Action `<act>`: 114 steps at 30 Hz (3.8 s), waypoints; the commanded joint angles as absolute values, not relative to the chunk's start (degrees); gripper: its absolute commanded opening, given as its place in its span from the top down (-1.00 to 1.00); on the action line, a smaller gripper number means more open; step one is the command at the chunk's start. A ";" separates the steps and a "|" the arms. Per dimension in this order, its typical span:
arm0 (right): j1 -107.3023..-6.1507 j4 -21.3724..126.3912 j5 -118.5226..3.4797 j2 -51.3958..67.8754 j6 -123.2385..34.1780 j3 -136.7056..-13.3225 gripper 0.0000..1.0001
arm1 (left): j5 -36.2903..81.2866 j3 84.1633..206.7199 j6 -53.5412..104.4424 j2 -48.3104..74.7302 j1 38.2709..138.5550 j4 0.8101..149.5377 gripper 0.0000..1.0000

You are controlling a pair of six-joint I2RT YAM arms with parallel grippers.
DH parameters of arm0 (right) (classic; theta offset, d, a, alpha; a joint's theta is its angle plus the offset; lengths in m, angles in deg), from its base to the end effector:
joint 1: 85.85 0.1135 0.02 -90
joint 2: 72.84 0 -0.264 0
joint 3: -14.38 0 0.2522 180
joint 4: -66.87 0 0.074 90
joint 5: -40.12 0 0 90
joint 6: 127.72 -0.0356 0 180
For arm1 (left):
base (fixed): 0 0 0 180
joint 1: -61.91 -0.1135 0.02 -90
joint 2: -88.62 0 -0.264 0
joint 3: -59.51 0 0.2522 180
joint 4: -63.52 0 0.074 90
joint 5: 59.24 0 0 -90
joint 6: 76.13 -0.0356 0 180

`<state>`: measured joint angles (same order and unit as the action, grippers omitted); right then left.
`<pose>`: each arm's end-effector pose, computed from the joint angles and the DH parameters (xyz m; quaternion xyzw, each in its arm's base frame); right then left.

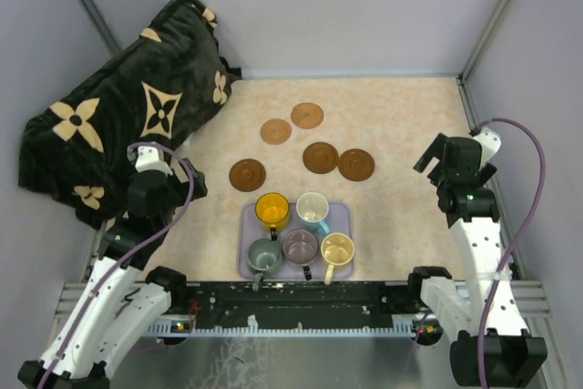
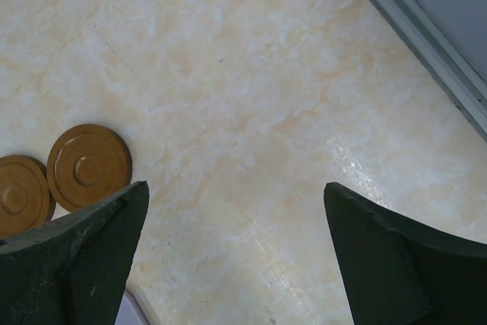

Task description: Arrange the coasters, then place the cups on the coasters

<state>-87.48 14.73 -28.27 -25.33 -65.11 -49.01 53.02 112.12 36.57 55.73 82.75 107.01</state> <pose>0.1702 -0.0180 0.3138 0.3016 0.8270 -0.0641 0.4701 0.1297 -0.0349 0.2989 -0.1188 0.8200 -0.0487 0.5578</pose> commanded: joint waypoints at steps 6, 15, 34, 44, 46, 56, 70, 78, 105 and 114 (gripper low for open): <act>-77.25 23.47 -30.08 -18.07 -63.13 -49.04 -0.98 | 48.31 109.39 38.34 43.15 82.61 96.62 -1.00; -71.83 29.27 -32.74 -1.26 -62.07 -56.37 -0.97 | 46.06 114.50 40.69 22.09 82.61 88.47 -1.00; -70.15 32.59 -38.26 21.14 -58.36 -65.08 0.00 | 50.47 126.58 36.55 -4.70 82.62 84.79 -1.00; -65.75 34.01 -39.33 28.57 -58.70 -66.04 0.02 | 44.65 124.16 36.64 -7.52 82.95 82.50 -0.63; -65.73 34.26 -40.02 29.73 -59.31 -66.42 0.02 | 43.80 123.93 36.37 -7.77 83.01 82.36 -0.39; -65.88 31.59 -35.71 35.81 -60.95 -69.34 0.06 | 42.85 127.98 34.38 -13.11 82.45 82.97 1.00; -76.33 28.34 -34.94 41.40 -64.15 -73.95 0.16 | 41.53 134.53 35.57 -18.92 73.45 84.51 0.79; -76.54 30.03 -34.19 35.47 -62.10 -75.20 0.15 | 33.41 133.57 35.90 -11.06 73.44 81.57 0.55; -72.23 33.02 -34.50 28.67 -60.19 -67.17 1.00 | 22.37 130.29 32.68 -7.37 80.69 76.52 0.69; -72.45 33.23 -35.15 32.78 -59.68 -68.90 1.00 | 22.21 133.93 31.70 -12.95 82.04 77.31 0.77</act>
